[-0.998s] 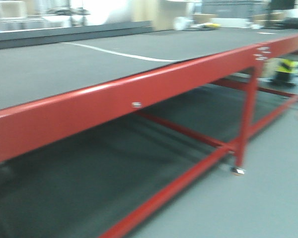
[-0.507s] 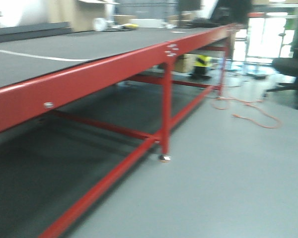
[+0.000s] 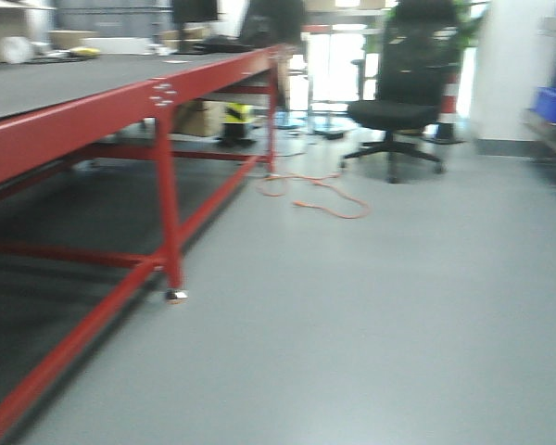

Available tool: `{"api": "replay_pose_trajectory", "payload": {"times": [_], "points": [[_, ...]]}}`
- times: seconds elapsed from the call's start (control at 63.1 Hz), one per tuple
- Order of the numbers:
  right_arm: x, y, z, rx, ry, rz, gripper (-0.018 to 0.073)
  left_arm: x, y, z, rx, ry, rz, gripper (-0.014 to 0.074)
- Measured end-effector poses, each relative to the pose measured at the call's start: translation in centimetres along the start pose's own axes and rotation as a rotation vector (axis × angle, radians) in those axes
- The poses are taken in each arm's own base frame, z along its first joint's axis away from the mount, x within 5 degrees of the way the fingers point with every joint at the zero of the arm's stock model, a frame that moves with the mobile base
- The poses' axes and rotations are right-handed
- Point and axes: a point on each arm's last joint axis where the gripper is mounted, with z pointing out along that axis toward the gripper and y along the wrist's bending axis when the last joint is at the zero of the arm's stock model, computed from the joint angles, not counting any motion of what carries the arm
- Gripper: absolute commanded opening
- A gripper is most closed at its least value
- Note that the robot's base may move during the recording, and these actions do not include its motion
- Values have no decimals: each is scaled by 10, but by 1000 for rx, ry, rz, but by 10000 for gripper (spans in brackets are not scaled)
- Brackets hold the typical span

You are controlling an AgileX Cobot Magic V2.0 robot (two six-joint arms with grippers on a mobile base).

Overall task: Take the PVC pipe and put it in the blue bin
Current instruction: 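Drive the base back and turn away from the red table, then drive the base across the floor toward the blue bin shelves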

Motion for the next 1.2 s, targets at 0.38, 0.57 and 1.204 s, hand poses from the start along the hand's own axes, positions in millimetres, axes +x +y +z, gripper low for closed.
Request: {"api": "replay_pose_trajectory", "payload": {"times": [0.38,0.57,1.204], "points": [[0,0,0,1,-1,-2,-168,0,0,0,0,0,0,-111],[0,0,0,1,-1,-2,-168,0,0,0,0,0,0,-111],[0,0,0,1,-1,-2,-168,0,0,0,0,0,0,-111]]}}
